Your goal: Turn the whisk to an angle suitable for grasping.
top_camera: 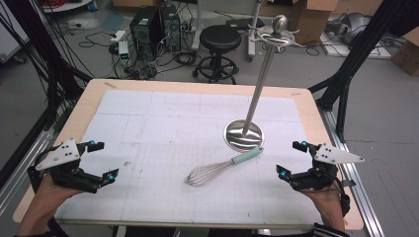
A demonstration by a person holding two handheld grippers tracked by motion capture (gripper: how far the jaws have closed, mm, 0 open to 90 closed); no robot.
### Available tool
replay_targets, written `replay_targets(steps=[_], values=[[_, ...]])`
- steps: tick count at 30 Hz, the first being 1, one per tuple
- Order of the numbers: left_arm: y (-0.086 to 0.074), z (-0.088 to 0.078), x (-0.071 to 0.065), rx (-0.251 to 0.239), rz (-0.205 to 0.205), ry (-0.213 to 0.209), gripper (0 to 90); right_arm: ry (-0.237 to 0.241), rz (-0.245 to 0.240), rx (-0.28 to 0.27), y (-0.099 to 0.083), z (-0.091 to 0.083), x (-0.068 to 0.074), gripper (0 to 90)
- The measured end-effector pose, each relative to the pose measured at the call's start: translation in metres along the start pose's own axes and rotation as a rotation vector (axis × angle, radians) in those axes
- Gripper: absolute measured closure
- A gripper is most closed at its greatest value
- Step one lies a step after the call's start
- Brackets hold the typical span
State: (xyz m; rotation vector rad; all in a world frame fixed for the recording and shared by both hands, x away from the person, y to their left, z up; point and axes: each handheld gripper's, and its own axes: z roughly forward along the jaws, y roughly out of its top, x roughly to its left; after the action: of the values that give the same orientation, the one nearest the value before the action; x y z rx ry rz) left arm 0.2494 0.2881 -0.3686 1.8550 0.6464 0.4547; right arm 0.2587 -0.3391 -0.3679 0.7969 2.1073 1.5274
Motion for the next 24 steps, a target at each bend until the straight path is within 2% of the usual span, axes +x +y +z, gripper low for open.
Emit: replay_targets(steps=[9,12,20,24], values=[[-0.0005,0.0037,0.0006,0.005,0.003,-0.003,1.7,0.018,-0.009,0.015,-0.0002,0.002,0.0006,0.5],[-0.0004,0.0039,0.002,0.003,0.007,-0.005,1.7,0.028,-0.027,0.031,0.0,0.0043,0.0015,0.5],[-0.0008,0.0085,-0.0012,0.011,0.012,-0.017,1.7,0.045,-0.061,0.033,0.0005,0.003,0.0043,0.6],[-0.0011,0.0081,-0.0013,0.011,0.017,-0.023,1.7,0.064,-0.085,0.057,0.0048,0.0079,0.0061,0.6]])
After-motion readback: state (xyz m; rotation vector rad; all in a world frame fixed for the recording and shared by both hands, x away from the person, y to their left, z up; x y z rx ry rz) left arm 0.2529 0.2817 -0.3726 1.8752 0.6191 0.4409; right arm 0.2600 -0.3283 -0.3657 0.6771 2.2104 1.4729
